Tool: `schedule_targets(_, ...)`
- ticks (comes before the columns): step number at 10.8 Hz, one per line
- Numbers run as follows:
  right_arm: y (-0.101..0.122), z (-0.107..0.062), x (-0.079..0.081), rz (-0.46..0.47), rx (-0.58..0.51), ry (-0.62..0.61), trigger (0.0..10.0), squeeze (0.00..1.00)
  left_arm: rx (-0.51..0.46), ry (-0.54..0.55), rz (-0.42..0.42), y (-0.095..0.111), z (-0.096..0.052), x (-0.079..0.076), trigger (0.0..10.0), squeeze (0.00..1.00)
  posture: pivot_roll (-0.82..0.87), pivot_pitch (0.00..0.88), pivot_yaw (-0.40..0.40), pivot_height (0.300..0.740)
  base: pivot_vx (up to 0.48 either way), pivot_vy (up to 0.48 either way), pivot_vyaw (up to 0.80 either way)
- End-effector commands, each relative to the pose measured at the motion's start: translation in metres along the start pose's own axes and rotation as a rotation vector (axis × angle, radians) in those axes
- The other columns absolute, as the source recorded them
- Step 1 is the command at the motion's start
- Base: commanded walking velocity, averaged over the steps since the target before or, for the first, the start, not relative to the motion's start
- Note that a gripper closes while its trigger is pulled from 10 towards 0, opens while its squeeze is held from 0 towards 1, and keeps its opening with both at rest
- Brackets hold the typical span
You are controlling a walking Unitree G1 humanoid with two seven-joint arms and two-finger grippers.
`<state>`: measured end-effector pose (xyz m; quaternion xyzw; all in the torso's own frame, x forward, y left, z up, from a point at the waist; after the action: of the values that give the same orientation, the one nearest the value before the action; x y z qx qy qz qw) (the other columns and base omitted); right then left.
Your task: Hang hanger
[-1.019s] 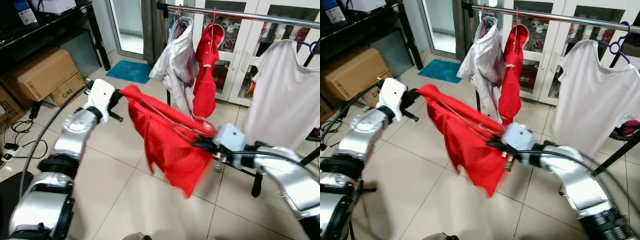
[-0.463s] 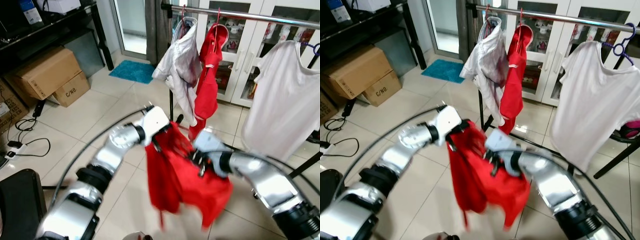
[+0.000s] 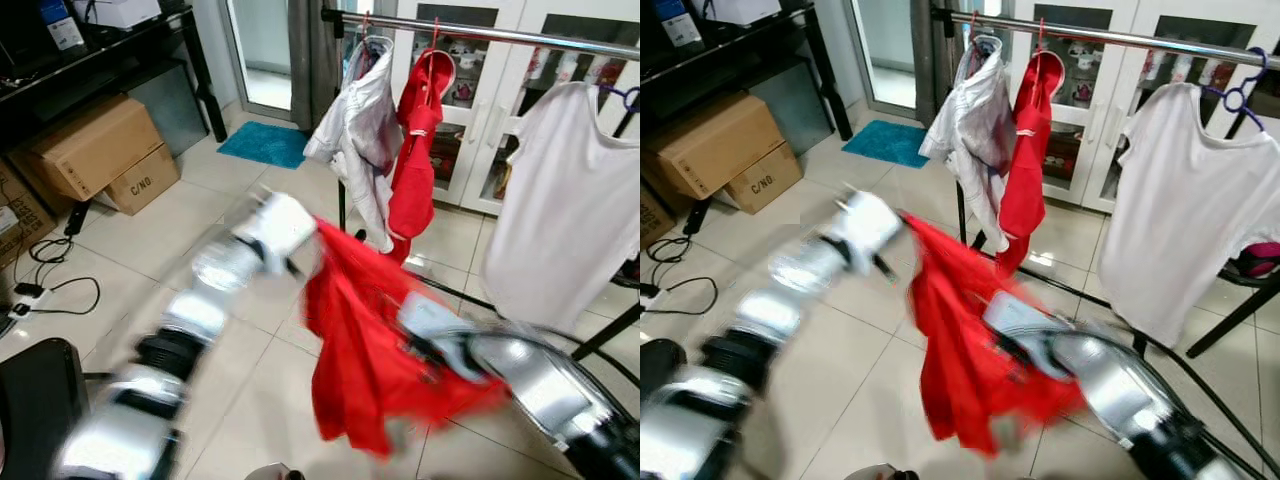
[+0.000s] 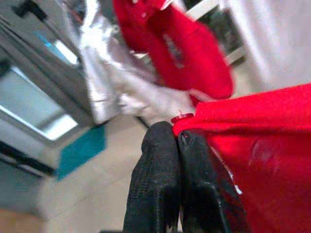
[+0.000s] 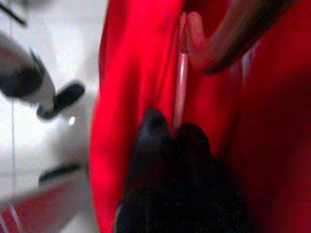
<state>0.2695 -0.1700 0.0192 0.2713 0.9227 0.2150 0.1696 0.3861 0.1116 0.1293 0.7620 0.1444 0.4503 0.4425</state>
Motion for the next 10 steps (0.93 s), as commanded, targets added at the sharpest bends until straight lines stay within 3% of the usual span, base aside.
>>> schedule_targets(1,-0.011,-0.002,-0.008,0.008,0.05,-0.031,0.0,0.0,-0.037,0.041,0.037,0.012,-0.002,0.014,0.0,0.0,-0.16,0.0,0.109,0.74,0.0,0.0,0.0)
schedule_targets(2,-0.018,-0.008,-0.023,0.028,0.053,-0.089,0.0,0.0,-0.031,-0.007,0.063,0.01,-0.003,0.006,0.0,0.0,-0.15,0.0,0.107,0.74,0.0,0.0,0.0)
schedule_targets(3,-0.002,-0.016,-0.033,0.14,-0.069,-0.101,0.0,0.0,-0.042,-0.048,0.063,0.012,-0.002,-0.002,0.0,0.0,-0.16,0.0,0.106,0.74,0.0,0.0,0.0)
schedule_targets(4,0.005,-0.024,-0.041,0.133,-0.097,-0.128,0.0,0.0,-0.047,-0.063,0.061,0.014,-0.001,-0.007,0.0,0.0,-0.16,0.0,0.105,0.74,0.0,0.0,0.0)
schedule_targets(5,0.029,-0.04,-0.05,0.096,-0.162,-0.156,0.0,0.0,-0.031,-0.068,0.08,0.012,0.002,-0.01,0.0,0.0,-0.16,0.0,0.108,0.74,0.0,0.0,0.0)
schedule_targets(6,0.028,-0.044,-0.053,0.03,-0.129,-0.182,0.0,0.0,-0.018,-0.071,0.095,0.01,0.002,-0.01,0.0,0.0,-0.16,0.0,0.11,0.74,0.0,0.0,0.0)
schedule_targets(7,0.049,-0.055,-0.052,0.016,-0.209,-0.177,0.0,0.0,0.024,-0.078,0.139,0.002,0.001,-0.008,0.0,0.0,-0.17,0.0,0.116,0.74,0.0,0.0,0.0)
schedule_targets(8,0.048,-0.062,-0.058,-0.11,-0.139,-0.234,0.0,0.0,0.044,-0.076,0.16,-0.002,0.0,-0.006,0.0,0.0,-0.17,0.0,0.116,0.74,0.0,0.0,0.0)
schedule_targets(9,0.051,-0.07,-0.056,-0.108,-0.148,-0.213,0.0,0.0,0.069,-0.068,0.179,-0.006,0.0,-0.004,0.0,0.0,-0.17,0.0,0.116,0.74,0.0,0.0,0.0)
schedule_targets(10,0.045,-0.078,-0.061,-0.213,-0.072,-0.246,0.0,0.0,0.084,-0.066,0.194,-0.008,0.0,-0.002,0.0,0.0,-0.17,0.0,0.116,0.74,0.0,0.0,0.0)
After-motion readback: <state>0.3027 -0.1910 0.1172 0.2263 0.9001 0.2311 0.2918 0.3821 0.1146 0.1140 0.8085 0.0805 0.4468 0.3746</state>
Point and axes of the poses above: a point about 5 cm out from each wrist's last joint towards the gripper, its own z axis pointing out of the wrist towards the gripper, its own y axis along the axis of the wrist's last joint, x = y × z, the point moved 4 cm from there along z, pointing out of the wrist towards the gripper, and after that the axes turned 3 degrees about z, right-handed, at the moved point
